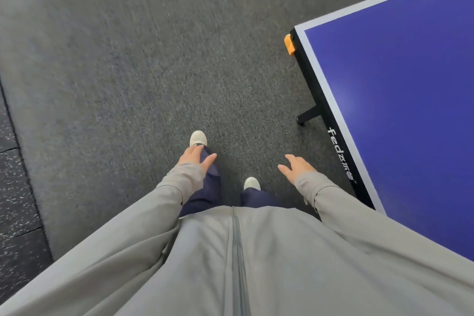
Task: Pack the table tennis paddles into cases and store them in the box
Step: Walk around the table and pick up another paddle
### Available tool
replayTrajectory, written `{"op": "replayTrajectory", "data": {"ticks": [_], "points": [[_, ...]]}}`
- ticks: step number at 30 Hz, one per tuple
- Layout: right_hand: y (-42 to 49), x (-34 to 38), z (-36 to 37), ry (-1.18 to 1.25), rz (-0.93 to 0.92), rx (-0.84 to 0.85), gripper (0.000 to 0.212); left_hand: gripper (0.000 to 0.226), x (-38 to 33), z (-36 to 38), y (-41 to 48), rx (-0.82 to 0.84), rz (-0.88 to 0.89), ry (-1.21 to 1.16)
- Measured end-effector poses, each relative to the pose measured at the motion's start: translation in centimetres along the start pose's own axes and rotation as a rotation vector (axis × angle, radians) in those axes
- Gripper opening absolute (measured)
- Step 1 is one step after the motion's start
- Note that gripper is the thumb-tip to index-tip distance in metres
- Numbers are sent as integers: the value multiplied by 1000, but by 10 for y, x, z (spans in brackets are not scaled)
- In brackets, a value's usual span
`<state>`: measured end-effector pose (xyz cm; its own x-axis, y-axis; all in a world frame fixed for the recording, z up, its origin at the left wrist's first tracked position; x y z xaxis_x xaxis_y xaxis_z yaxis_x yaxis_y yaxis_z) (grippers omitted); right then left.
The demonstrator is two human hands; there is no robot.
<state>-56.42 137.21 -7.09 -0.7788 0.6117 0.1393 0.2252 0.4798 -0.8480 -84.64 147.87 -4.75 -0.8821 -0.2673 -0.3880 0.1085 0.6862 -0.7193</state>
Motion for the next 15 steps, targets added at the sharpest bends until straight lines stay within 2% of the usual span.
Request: {"op": "replayTrajectory", "data": {"ticks": [6, 11, 15], "points": [[42, 111, -48, -11, 13, -6, 56, 65, 35, -102, 85, 30, -86, 54], [63, 232, -103, -53, -111, -49, 57, 65, 42, -214, 154, -4, -111, 124], [85, 294, -138, -75, -183, -52, 56, 65, 34, -262, 196, -15, -148, 107]]}}
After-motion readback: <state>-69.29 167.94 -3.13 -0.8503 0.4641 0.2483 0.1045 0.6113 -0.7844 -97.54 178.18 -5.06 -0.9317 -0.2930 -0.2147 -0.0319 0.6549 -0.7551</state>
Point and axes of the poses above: each hand's wrist, its own y-axis towards the middle knuckle, its own z-axis out of the palm, x = y × z, the point moved 10 cm from there along y, towards the middle knuckle, and after that the axes turned 2 degrees about -y, right-handed, at the moved point
